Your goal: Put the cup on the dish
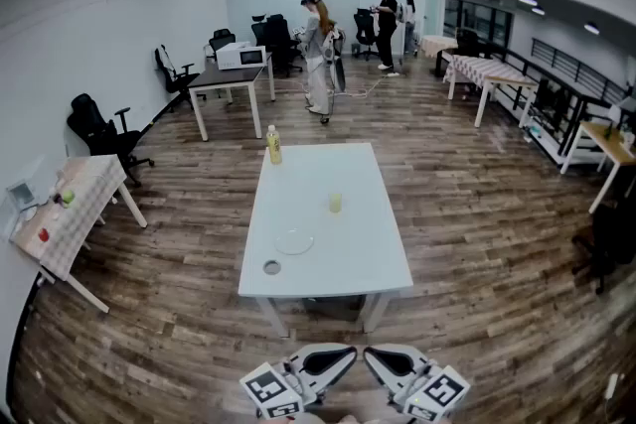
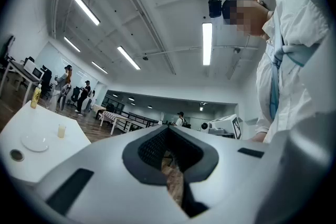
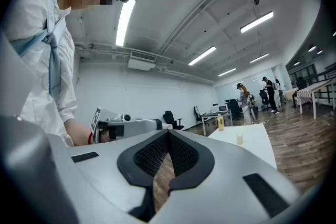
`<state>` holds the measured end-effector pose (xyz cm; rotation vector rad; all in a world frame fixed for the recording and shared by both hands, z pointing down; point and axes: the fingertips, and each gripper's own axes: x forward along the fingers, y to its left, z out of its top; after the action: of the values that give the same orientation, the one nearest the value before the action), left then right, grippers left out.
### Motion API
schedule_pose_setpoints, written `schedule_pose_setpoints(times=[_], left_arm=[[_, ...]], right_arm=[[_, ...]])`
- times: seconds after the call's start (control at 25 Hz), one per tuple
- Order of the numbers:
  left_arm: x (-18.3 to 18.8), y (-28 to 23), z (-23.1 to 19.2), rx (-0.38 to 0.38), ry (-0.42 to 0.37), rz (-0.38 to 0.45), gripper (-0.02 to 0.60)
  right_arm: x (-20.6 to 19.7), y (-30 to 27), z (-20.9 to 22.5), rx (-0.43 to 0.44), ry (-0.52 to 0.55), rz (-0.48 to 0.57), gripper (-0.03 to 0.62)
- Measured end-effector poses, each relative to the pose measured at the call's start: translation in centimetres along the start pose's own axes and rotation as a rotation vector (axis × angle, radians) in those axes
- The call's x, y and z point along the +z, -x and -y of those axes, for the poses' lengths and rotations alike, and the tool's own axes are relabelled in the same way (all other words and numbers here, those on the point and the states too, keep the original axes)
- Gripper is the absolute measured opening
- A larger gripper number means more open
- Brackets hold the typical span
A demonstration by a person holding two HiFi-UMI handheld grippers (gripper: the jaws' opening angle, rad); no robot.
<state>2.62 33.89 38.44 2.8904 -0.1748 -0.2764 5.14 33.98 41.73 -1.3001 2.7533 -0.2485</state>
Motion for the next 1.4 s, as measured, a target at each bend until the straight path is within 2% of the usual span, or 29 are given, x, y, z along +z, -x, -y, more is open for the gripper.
schedule_pose_setpoints(times=[0.68, 0.84, 1.12, 1.4], left_arm=[[-0.9, 0.3, 0.5, -0.001, 0.018, -0.018, 0.000], [-0.8, 0.5, 0.3, -0.007, 0.019, -0.021, 0.000], [-2.5, 0.4, 0.0, -0.023, 0.027, -0.058, 0.000], [-2.6, 0.1, -0.4, -0.018, 0.037, -0.066, 0.000]], right_arm=[[-0.4, 0.5, 0.1, 0.019, 0.033, -0.003, 0.029], [-0.1, 0.2, 0.3, 0.012, -0.002, 0.020, 0.032], [-1.8, 0.1, 0.4, 0.050, -0.016, -0.017, 0.032], [-1.7, 0.1, 0.9, 0.048, -0.017, -0.031, 0.032]])
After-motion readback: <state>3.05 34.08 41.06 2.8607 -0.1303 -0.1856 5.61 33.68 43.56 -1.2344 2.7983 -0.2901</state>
